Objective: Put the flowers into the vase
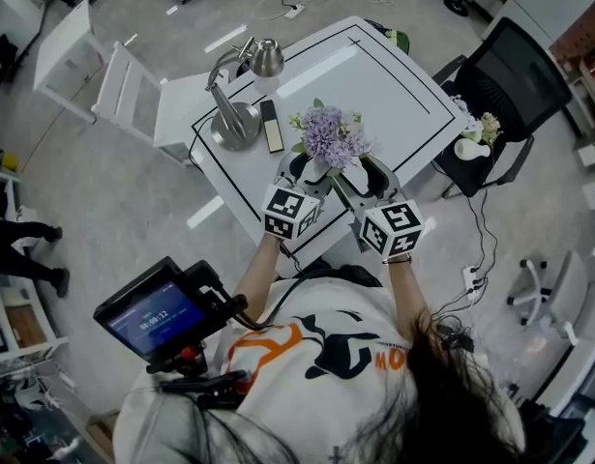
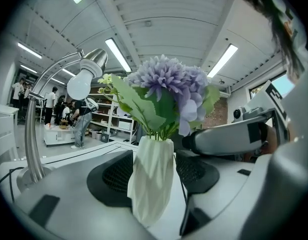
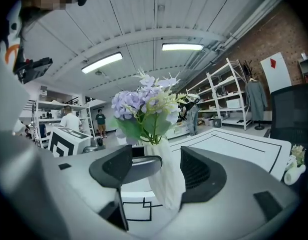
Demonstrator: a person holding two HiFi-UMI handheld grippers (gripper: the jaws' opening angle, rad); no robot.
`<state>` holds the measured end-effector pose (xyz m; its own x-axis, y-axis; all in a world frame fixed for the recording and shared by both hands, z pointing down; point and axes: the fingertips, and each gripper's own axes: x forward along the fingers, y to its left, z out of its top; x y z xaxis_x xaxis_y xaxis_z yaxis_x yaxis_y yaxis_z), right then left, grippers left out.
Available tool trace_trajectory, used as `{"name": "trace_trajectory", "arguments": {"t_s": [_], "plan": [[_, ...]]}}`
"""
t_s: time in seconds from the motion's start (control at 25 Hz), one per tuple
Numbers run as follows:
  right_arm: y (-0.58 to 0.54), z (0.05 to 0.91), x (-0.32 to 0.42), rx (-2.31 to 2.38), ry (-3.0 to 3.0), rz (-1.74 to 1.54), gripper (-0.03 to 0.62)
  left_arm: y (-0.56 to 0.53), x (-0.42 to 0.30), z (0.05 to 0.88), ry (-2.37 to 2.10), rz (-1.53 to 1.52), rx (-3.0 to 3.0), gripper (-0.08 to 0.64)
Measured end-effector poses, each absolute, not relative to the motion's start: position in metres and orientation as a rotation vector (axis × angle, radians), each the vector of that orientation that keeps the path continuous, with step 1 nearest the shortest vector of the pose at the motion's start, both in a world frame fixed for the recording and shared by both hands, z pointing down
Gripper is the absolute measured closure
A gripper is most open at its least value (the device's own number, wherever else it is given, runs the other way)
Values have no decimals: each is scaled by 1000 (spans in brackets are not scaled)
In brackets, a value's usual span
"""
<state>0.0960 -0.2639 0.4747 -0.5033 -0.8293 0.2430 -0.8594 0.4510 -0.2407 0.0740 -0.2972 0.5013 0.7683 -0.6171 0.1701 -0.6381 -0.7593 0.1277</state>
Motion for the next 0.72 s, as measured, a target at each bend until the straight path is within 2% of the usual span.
{"name": "trace_trajectory", "arguments": {"t_s": [0.36,0.72], "plan": [[-249,481,111,1530,-2628,585,302,-292,61,508,-1090,189,2722,276],[-205,476,110,1479,-2701,582,302,-236,45,500,-1194,175,2679,278]]}}
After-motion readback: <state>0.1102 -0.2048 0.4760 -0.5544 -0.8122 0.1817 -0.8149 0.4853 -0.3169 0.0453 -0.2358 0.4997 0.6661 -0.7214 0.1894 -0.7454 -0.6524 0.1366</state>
